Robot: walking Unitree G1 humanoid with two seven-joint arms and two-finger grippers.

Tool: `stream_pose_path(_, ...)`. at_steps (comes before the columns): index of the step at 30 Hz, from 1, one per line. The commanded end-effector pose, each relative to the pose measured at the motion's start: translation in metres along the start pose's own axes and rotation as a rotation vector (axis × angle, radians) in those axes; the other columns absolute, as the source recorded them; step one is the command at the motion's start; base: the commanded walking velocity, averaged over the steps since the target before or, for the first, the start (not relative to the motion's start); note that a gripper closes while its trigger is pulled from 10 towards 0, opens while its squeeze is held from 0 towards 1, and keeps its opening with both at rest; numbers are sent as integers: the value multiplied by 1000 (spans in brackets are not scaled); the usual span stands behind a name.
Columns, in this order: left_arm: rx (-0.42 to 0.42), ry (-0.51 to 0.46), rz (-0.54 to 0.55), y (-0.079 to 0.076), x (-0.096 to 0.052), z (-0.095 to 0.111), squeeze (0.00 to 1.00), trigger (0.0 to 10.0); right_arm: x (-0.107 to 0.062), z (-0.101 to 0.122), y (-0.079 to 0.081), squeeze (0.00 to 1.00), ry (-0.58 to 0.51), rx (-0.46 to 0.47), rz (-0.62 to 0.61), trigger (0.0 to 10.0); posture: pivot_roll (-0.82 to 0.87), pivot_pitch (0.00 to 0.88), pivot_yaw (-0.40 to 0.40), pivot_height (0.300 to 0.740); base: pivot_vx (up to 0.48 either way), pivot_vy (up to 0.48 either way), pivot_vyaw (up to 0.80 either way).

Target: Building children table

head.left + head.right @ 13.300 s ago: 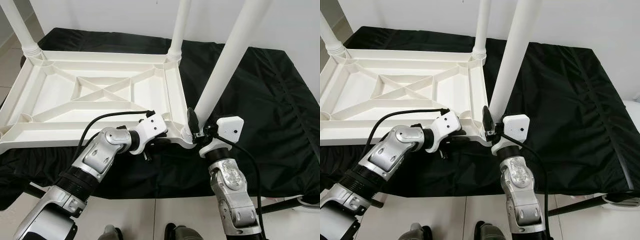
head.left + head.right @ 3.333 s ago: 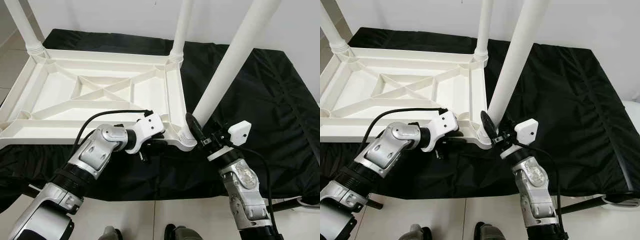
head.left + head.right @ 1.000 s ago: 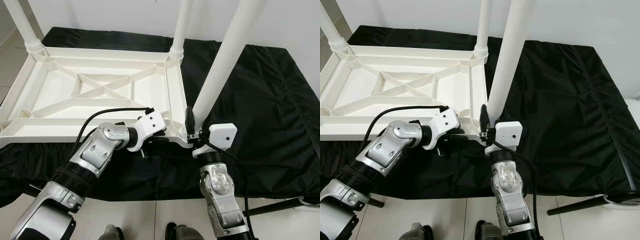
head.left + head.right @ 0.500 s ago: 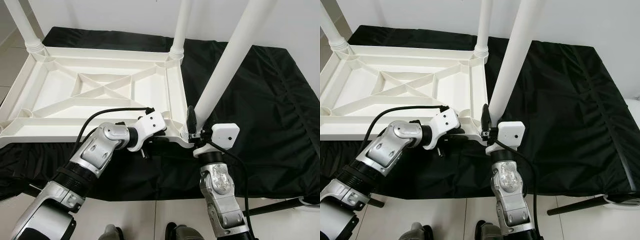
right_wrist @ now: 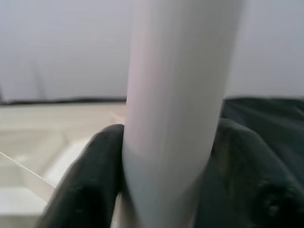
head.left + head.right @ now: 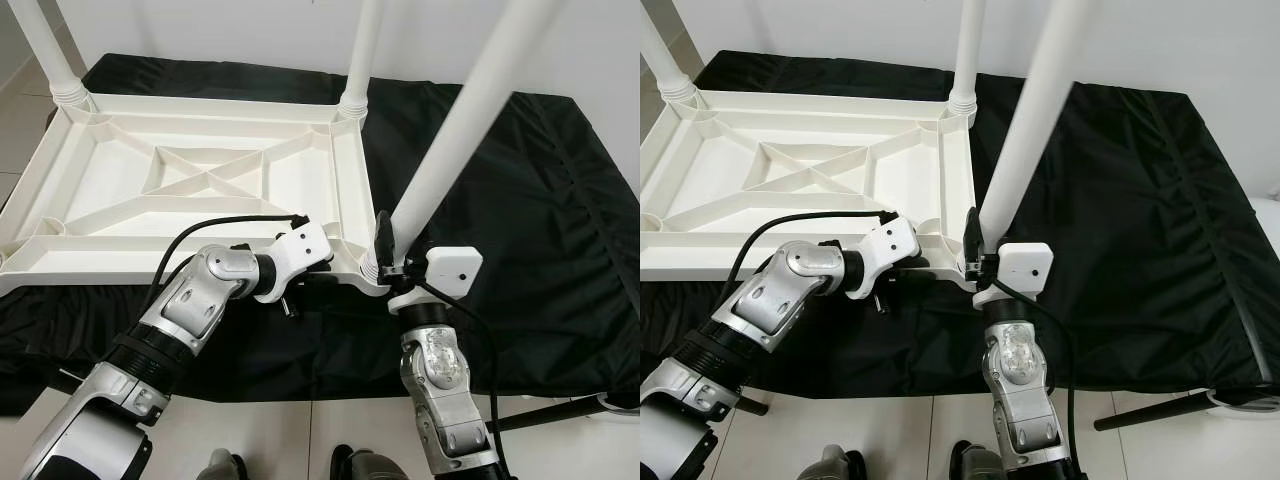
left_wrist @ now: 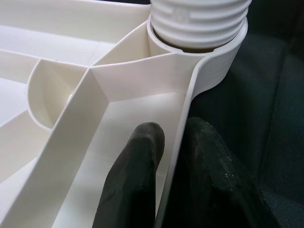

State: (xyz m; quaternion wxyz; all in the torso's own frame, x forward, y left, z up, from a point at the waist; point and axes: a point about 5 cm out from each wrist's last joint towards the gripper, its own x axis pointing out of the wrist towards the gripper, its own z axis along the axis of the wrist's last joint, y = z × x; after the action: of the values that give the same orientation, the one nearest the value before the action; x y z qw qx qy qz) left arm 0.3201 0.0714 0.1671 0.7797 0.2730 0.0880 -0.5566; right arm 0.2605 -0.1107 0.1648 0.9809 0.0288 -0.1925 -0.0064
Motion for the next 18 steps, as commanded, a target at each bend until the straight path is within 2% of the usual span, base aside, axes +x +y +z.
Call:
stream_pose_path(1, 55, -38, -10, 4, -6, 13, 0, 10000, -14, -29, -10, 1000, 166, 6, -87, 10000, -45, 150, -14, 740, 0, 0, 0)
stream_pose_path(8, 56, -40, -11, 4, -5, 13, 0, 10000, -14, -25, -8, 1000, 145, -3, -68, 10000, -47, 152, -15, 740, 0, 0, 0)
stream_pose_path(9, 56, -40, -11, 5, -5, 13, 0, 10000, -14, -25, -7, 957, 143, -6, -67, 10000, -46, 152, -15, 740, 0, 0, 0)
stream_pose_path(10, 56, -41, -10, 5, -5, 13, 0, 10000, -14, -25, -7, 27, 142, -7, -66, 10000, -46, 154, -15, 740, 0, 0, 0)
stream_pose_path(11, 56, -41, -10, 5, -5, 14, 0, 10000, -14, -25, -7, 0, 139, -8, -65, 10000, -46, 154, -15, 740, 0, 0, 0)
stream_pose_path(18, 55, -40, -8, 5, -5, 13, 0, 10000, -13, -23, -6, 0, 127, -4, -57, 10000, -44, 155, -17, 740, 0, 0, 0)
